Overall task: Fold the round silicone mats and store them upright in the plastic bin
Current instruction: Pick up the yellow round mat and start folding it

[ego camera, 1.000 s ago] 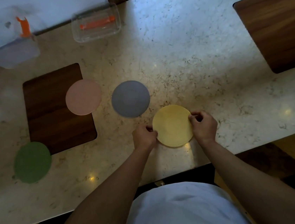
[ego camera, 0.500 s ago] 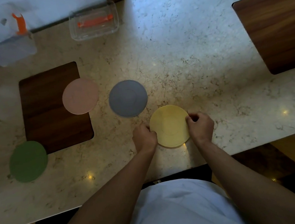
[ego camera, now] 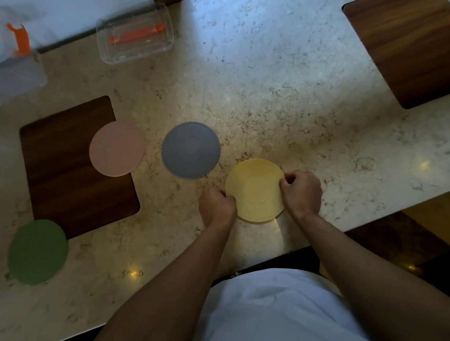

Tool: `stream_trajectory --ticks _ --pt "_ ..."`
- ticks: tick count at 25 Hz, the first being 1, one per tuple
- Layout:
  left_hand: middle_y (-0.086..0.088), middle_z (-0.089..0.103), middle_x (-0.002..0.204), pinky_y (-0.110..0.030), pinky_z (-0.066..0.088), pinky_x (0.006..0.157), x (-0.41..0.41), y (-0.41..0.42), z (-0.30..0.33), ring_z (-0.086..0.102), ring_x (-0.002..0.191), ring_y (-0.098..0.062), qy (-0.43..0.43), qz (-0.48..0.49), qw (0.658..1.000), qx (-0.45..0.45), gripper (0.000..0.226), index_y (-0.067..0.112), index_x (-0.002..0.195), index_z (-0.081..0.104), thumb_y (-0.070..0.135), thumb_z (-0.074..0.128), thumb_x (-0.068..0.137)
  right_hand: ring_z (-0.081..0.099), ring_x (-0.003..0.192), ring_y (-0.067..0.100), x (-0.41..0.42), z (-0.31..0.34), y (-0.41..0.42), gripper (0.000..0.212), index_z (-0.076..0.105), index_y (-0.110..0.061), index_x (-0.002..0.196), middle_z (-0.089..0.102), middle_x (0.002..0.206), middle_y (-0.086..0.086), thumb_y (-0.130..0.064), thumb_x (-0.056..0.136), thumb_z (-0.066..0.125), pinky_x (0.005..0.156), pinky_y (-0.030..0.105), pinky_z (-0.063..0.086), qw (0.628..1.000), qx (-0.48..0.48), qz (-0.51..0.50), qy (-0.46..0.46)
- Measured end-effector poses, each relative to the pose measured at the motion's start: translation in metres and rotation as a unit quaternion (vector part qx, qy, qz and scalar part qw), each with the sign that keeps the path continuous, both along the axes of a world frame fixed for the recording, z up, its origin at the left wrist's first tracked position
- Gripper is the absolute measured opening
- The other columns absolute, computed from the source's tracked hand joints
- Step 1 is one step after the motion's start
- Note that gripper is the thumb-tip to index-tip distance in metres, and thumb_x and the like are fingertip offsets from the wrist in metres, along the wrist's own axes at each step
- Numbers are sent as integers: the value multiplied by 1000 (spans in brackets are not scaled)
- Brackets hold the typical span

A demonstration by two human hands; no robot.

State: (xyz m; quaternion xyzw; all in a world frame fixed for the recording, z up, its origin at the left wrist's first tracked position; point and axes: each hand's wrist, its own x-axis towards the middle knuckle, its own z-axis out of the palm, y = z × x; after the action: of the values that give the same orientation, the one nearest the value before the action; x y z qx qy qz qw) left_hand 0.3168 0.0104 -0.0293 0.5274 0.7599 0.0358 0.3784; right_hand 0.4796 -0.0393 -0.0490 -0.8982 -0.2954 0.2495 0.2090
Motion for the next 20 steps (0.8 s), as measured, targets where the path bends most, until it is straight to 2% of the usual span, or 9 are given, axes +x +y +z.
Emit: stream_trajectory --ticks 2,4,7,9,12,14,15,17,20 --pt "0 54 55 -25 37 47 1 3 0 50 52 -16 -18 22 999 -18 16 14 53 59 4 61 66 64 93 22 1 1 1 22 73 -12 101 70 101 6 -21 85 60 83 36 53 1000 -7 -6 21" --pt "1 53 57 -28 45 56 1 5 0 50 55 -16 -40 54 997 -29 23 18 52 51 6 64 67 62 92 22 2 2 2 20 70 -11 97 68 99 6 -21 83 61 82 35 52 999 -18 -19 46" --pt "2 56 63 -35 54 66 3 10 3 58 65 -22 -58 74 995 -36 22 20 58 51 13 68 70 58 86 19 1 4 1 16 64 -12 97 65 95 2 -21 83 62 73 30 45 997 -20 -37 70" --pt "-1 59 72 -37 55 72 4 13 6 59 72 -25 -79 88 992 -43 19 19 66 52 17 70 71 58 82 18 -1 6 -1 16 62 -14 97 64 92 1 -19 82 63 69 28 42 994 -14 -56 89" --pt "-4 60 94 -39 54 82 2 18 11 59 89 -26 -122 111 985 -60 23 16 92 56 17 71 74 59 79 15 -6 10 -1 19 65 -16 98 65 90 -1 -17 80 63 64 25 40 991 4 -79 110" --pt "-3 63 98 -39 54 85 -5 22 13 60 94 -25 -141 115 982 -58 27 15 101 61 13 69 75 60 80 12 -12 15 3 24 69 -16 103 66 88 -4 -18 80 64 67 24 43 991 21 -64 119" --pt "-4 65 96 -39 55 84 -10 25 15 62 93 -25 -150 114 981 -52 23 15 98 65 11 67 75 61 80 11 -16 17 5 25 71 -16 104 66 86 -5 -19 80 64 67 23 44 991 30 -46 118" --pt "-5 68 86 -44 58 82 -22 34 20 66 89 -28 -171 108 979 -40 15 20 78 67 6 65 75 61 75 5 -25 22 14 24 73 -16 103 65 81 -9 -20 81 64 63 17 43 992 50 -16 111" --pt "-9 70 81 -51 59 79 -45 52 29 67 83 -31 -189 131 973 -29 24 24 62 62 4 66 74 56 70 -6 -41 29 35 20 73 -18 100 65 80 -11 -22 81 65 58 10 38 991 77 -2 113"
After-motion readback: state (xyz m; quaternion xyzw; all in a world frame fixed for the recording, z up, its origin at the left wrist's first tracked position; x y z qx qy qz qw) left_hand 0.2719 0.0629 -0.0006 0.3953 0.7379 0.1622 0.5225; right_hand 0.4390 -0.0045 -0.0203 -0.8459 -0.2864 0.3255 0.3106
